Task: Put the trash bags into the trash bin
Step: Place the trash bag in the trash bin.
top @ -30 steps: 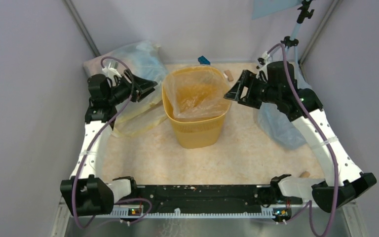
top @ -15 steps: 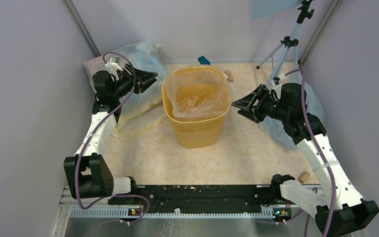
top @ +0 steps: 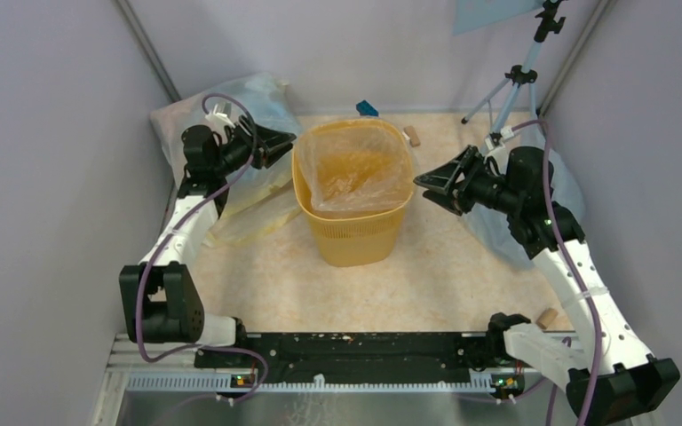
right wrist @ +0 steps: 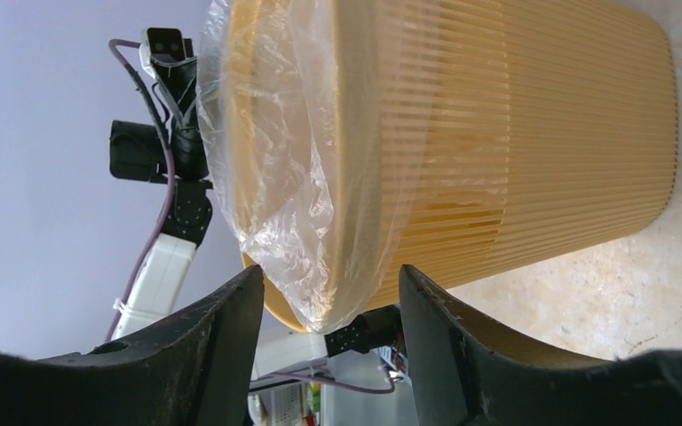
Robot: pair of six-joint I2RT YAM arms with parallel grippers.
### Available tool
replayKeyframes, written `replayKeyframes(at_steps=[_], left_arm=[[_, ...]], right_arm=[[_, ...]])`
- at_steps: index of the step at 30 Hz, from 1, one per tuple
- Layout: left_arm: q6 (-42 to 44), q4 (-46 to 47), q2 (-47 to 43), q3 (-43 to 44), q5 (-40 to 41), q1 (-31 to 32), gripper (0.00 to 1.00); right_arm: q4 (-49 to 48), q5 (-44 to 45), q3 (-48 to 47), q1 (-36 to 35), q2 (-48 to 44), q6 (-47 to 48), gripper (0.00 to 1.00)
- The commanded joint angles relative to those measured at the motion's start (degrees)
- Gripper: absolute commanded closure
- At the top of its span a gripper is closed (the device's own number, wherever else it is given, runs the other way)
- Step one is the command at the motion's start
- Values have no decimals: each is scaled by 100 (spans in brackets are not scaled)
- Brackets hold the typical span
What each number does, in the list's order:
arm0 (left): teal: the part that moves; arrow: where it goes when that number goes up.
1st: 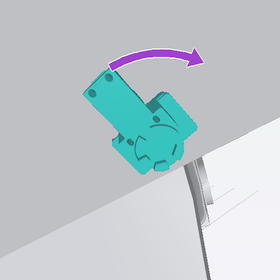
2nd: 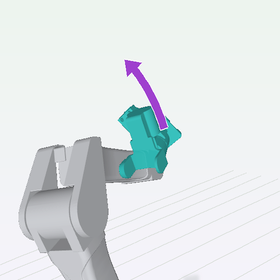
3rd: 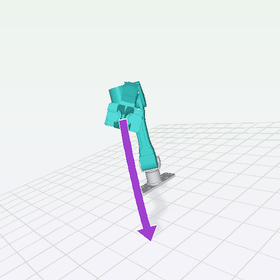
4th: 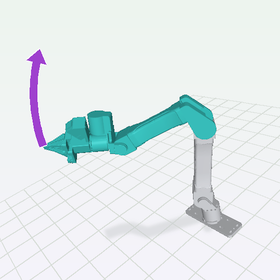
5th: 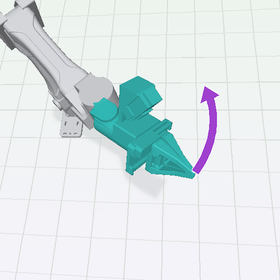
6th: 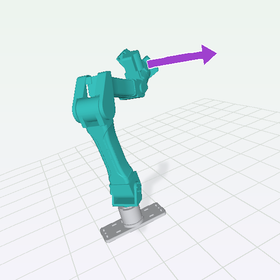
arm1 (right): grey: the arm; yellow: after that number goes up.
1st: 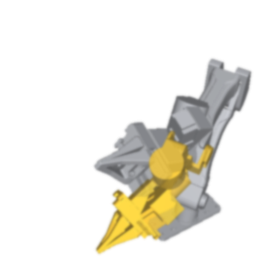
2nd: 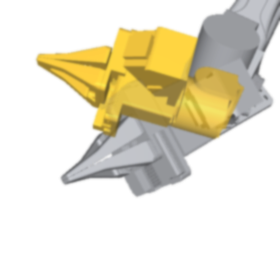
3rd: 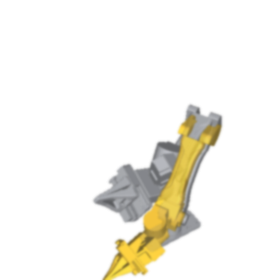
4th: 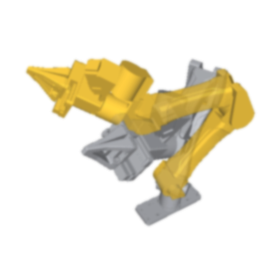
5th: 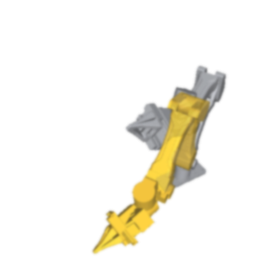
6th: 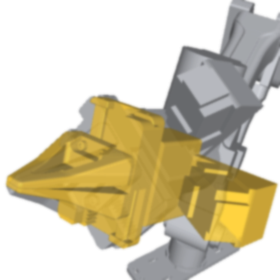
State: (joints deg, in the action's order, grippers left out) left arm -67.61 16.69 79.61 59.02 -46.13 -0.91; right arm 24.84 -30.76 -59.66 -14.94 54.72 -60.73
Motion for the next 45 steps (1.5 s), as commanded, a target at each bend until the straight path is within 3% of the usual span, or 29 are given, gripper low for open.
replayKeyframes(at_steps=[1,10,15,21,27,32,34,40,45], left_arm=[[77,229,120,211,-39,64,53],[61,346,309,242,-134,309,61],[77,373,350,285,-180,302,80],[169,416,328,205,-208,369,91],[509,-137,111,144,-10,250,92],[944,-863,-142,341,160,130,93],[1187,-1243,-233,530,253,128,91],[1141,-1394,-575,522,327,134,55],[941,-1198,-1183,117,675,137,41]], right_arm=[[-286,-178,-11,32,39,-76,43],[-497,-450,57,35,249,-65,43],[-535,-554,151,34,325,-76,45],[-632,-619,217,26,397,-103,49],[-448,-587,92,26,414,57,32],[333,-307,-492,26,453,761,26],[666,-176,-745,25,513,1041,25],[723,-114,-786,33,384,966,32],[340,21,-201,84,-91,455,36]])
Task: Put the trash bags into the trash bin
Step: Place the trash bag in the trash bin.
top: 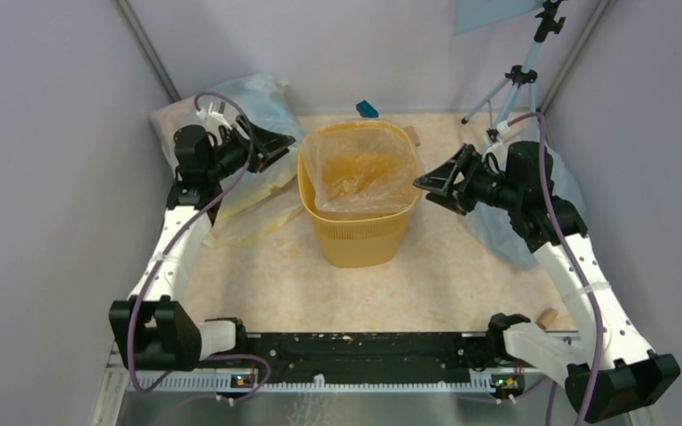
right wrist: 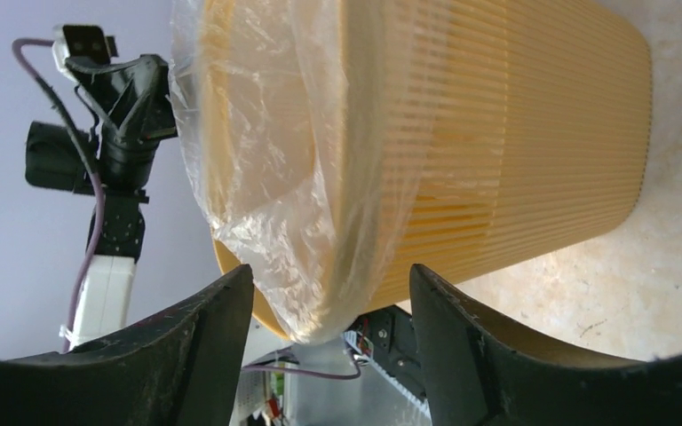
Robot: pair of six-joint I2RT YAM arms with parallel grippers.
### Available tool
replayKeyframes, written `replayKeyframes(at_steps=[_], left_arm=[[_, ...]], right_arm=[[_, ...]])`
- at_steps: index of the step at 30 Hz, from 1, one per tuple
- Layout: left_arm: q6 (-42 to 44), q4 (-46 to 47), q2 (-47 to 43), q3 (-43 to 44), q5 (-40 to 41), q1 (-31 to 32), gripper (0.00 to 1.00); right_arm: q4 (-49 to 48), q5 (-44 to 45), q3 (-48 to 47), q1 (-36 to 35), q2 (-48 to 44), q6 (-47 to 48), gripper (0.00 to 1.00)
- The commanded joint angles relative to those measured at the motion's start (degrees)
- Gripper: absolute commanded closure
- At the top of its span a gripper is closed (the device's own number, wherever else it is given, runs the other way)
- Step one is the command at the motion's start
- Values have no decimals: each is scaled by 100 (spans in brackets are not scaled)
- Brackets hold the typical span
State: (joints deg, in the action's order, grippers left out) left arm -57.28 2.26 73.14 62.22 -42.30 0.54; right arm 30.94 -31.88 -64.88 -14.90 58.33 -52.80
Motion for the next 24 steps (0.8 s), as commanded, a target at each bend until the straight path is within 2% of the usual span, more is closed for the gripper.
replayKeyframes(at_steps=[1,4,9,14,24], left_arm=[[-140,338,-614,-274,347,25,37],[-101,427,-638,-247,455,158,33],[-82,427,-544,-89,599,236,34],[-496,915,-518,-376,712,245,32],[-780,1350,-61,-398,396,373,33]], right_arm=[[-385,93,442,111,-504,-446,37],[-624,80,699,166,-659,-731,47],[-895,199,1056,332,-1163,-1021,50],[-1445,-63,1604,391,-1296,-1489,62],[-2750,-504,2195,381,-1072,-2065,65]])
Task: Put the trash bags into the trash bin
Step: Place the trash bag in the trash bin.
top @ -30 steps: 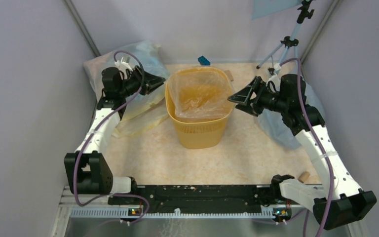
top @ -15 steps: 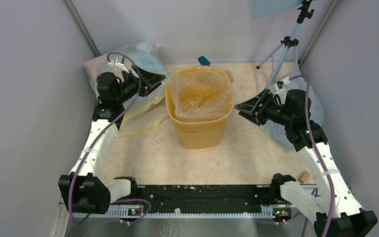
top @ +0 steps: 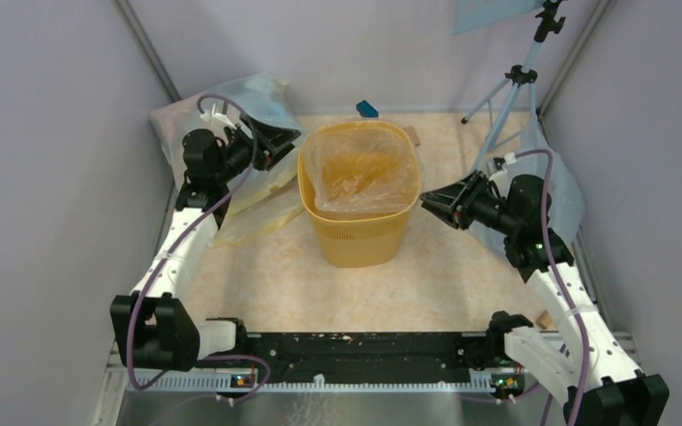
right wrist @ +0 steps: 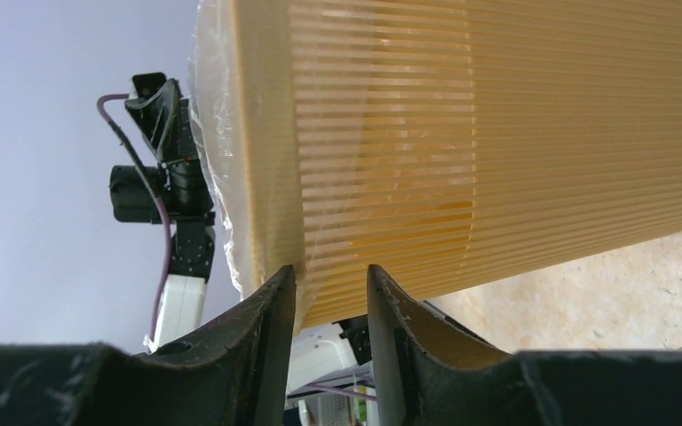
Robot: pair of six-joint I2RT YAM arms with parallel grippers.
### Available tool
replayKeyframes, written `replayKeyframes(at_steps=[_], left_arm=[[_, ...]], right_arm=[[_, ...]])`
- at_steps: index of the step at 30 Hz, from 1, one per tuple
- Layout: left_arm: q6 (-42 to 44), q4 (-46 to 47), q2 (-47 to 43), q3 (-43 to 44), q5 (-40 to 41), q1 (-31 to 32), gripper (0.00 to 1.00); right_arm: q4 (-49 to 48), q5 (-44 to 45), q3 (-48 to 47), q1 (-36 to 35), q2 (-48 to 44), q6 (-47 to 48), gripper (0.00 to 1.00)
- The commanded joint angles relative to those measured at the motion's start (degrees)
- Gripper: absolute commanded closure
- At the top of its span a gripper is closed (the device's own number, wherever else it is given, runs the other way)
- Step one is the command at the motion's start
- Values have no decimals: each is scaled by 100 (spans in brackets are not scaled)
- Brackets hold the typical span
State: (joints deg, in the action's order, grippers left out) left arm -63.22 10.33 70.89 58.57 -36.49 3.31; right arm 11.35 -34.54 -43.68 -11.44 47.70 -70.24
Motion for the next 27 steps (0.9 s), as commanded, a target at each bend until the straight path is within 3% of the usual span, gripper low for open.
replayKeyframes(at_steps=[1,13,18,27], left_arm=[[-198,568,220,-36,-207,132,33],[-88,331,436,-3,-331,367,42],[-68,306,460,-39,-289,496,45],[168,11,347,49,-56,539,49]], right_arm=[[-812,-256,79,37,17,-315,65],[-1272,-347,126,-166,266,-397,65],[-1292,-220,114,-365,495,-308,71],[-827,-46,-44,-404,422,-107,98]])
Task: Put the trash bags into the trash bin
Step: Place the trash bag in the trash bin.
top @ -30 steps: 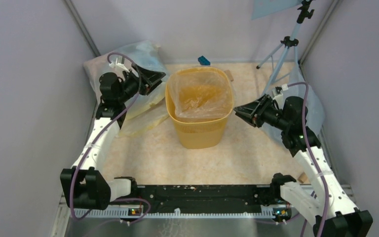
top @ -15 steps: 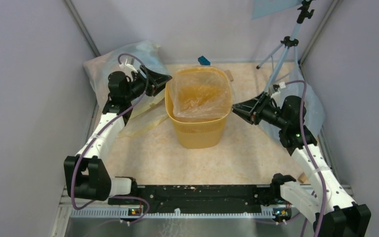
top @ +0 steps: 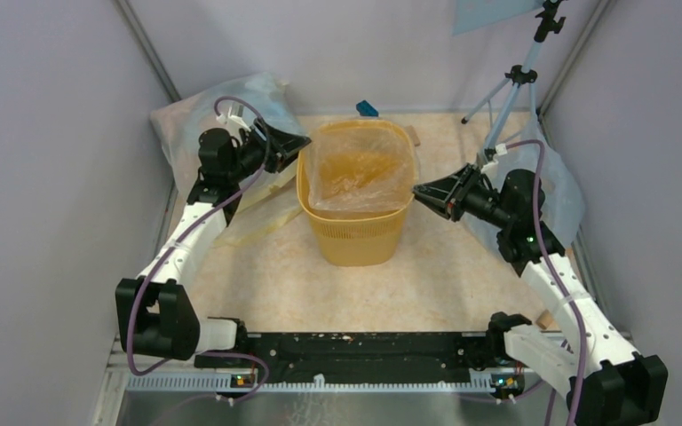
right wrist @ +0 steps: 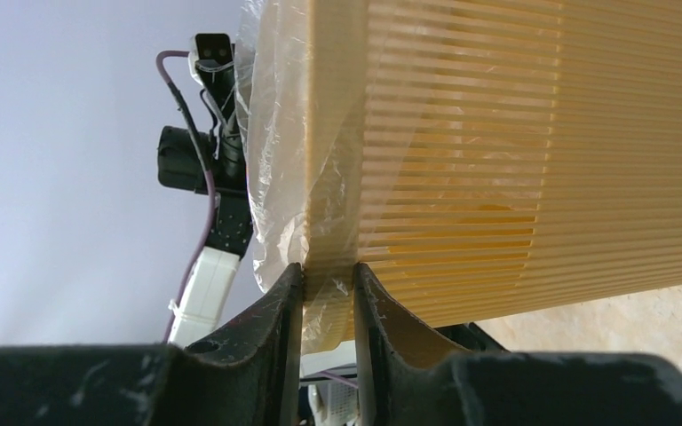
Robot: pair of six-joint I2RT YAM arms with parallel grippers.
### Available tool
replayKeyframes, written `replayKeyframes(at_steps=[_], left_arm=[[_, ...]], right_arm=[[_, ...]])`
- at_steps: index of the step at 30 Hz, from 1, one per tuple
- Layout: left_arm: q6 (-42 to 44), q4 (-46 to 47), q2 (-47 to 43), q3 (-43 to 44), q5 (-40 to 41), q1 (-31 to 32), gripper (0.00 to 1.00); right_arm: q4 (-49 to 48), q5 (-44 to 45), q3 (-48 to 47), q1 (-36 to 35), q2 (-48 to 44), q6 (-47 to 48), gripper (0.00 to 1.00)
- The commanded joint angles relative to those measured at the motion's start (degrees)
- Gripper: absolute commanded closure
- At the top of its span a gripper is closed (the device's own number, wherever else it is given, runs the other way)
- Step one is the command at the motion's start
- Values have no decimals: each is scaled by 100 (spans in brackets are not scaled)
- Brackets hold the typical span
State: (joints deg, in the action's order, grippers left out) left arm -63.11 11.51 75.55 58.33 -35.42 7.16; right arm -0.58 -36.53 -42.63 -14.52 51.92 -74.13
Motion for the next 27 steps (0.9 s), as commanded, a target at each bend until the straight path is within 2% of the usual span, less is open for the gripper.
replayKeyframes(at_steps=[1,9,15,19,21,23,24,27], left_arm=[[185,-135,-112,96,-122,147,49],[203,-124,-236,126,-190,-282,49],[146,-74,-267,85,-268,-320,48],[212,-96,-279,119,-272,-329,48],[243,-133,-274,162,-281,-329,48],[255,-157,-245,194,-321,-329,48],[255,-162,-241,192,-328,-329,48],[258,-166,-261,175,-326,-329,48]], right_arm=[[516,163,-239,-96,0,372,100],[761,218,-430,43,-203,475,100],[509,81,-495,59,-200,482,100],[883,65,-767,62,-118,769,100],[1262,107,-970,58,-54,998,93],[1506,112,-1125,59,7,1166,74],[1549,111,-1152,59,17,1189,70],[1462,99,-1122,58,-10,1126,71]])
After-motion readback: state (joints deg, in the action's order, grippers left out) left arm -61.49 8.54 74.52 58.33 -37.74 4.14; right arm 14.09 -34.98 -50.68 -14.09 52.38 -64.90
